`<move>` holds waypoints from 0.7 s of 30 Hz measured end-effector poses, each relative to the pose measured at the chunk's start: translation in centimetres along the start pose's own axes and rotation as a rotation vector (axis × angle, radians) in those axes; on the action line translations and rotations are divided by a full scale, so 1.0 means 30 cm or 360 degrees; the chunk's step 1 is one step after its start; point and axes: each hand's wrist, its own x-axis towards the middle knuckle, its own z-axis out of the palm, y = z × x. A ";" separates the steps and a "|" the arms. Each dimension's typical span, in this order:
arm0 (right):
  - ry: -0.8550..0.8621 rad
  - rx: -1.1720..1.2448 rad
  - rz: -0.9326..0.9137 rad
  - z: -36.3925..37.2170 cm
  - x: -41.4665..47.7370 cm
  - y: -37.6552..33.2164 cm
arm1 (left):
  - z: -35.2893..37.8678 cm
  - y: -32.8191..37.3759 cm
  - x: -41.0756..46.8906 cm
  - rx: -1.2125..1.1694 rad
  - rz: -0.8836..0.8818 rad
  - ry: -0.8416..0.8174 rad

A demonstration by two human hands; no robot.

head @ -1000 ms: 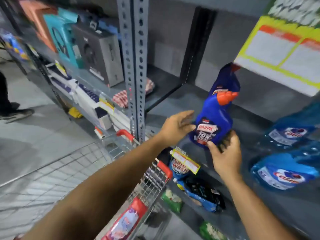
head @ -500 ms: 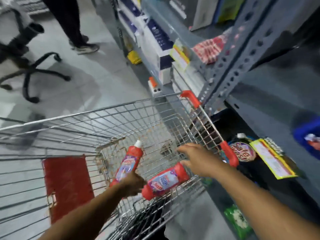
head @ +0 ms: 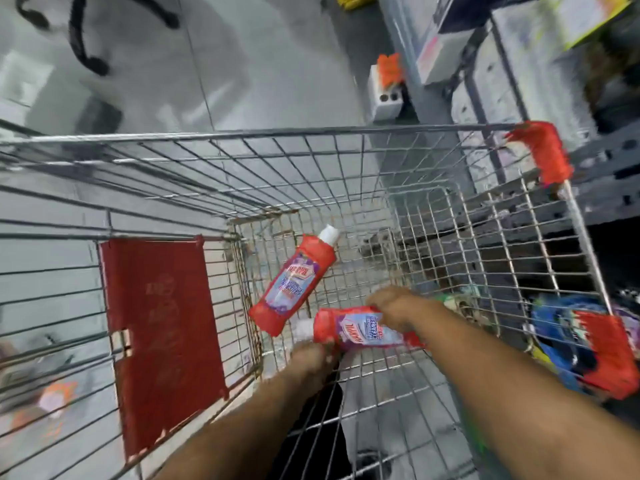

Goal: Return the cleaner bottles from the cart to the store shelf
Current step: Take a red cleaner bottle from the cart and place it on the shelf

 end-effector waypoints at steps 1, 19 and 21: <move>0.0000 0.0052 0.0016 0.001 0.011 0.003 | 0.005 -0.005 0.002 -0.0101 0.0000 -0.0006; 0.0370 0.1180 -0.0112 -0.073 -0.258 0.104 | 0.089 0.216 -0.154 -0.0262 0.1014 -0.0121; 0.0520 0.1450 -0.0181 -0.076 -0.337 0.097 | 0.131 0.303 -0.252 -0.0080 0.1268 -0.0147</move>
